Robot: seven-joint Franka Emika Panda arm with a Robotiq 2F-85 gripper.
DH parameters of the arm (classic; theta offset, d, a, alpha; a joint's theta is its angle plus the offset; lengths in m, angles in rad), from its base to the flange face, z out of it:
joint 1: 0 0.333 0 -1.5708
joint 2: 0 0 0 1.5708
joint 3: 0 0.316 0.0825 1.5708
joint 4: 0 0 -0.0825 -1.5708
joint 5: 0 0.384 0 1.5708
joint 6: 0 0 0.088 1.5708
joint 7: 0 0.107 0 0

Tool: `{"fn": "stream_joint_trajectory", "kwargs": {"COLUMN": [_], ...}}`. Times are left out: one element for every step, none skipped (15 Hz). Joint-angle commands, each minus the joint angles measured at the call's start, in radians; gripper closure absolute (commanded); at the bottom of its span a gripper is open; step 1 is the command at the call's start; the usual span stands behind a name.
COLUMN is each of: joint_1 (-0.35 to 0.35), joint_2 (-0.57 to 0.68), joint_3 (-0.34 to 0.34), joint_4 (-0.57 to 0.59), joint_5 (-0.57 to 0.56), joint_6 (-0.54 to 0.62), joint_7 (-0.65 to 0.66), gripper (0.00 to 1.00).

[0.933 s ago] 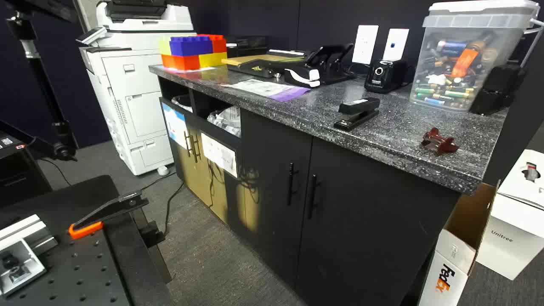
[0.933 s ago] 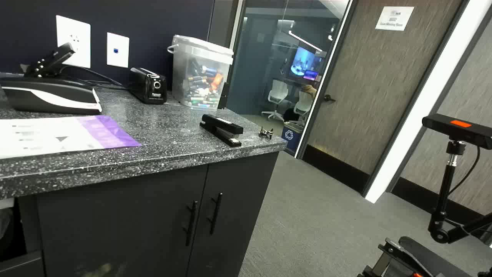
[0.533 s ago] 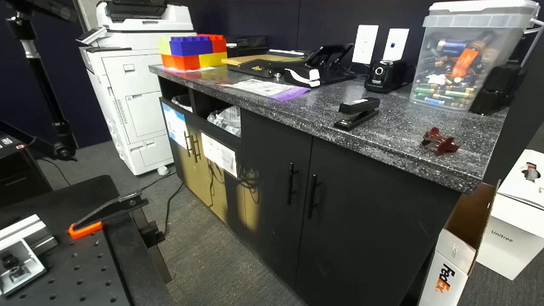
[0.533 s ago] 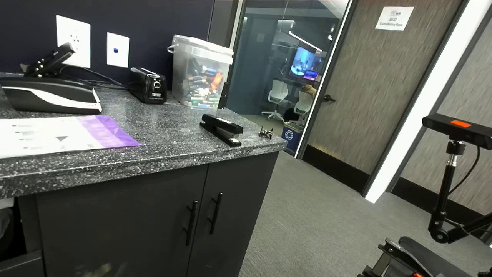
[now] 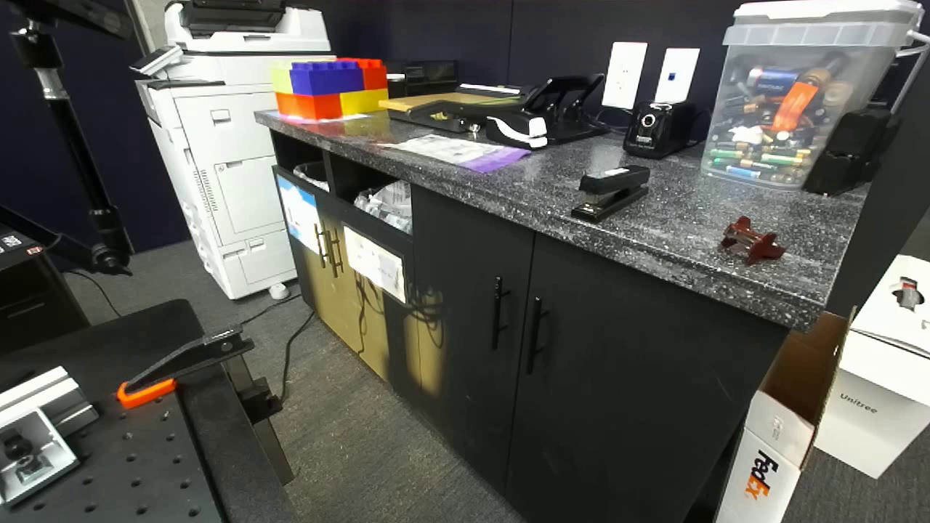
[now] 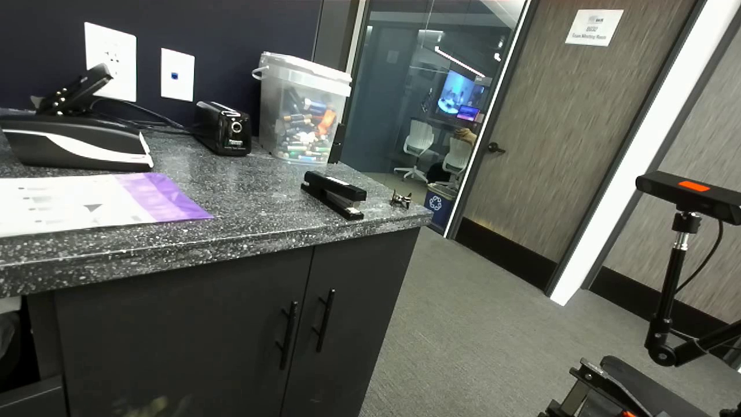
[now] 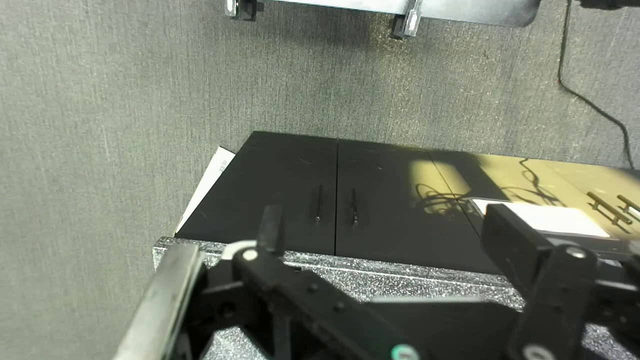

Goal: Open the left cabinet door

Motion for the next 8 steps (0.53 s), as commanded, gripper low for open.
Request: {"fn": "stream_joint_trajectory", "kwargs": {"joint_1": [0.010, 0.010, 0.004, -0.005, -0.012, -0.020, -0.025, -0.032], "joint_2": [0.002, 0.002, 0.010, 0.033, 0.054, 0.085, 0.114, 0.157], "joint_3": [-0.008, -0.008, -0.012, -0.024, -0.036, -0.049, -0.059, -0.069], "joint_4": [0.002, 0.002, -0.015, -0.024, -0.033, -0.052, -0.070, -0.088], "joint_5": [-0.004, -0.004, -0.011, -0.014, -0.013, -0.017, -0.015, -0.020], "joint_6": [-0.002, -0.002, 0.031, 0.056, 0.078, 0.123, 0.171, 0.225], "joint_7": [0.004, 0.004, 0.004, -0.002, -0.006, -0.015, -0.018, -0.018], "gripper": [0.00, 0.00, 0.00, 0.00, 0.00, 0.00, 0.00, 0.00]}}
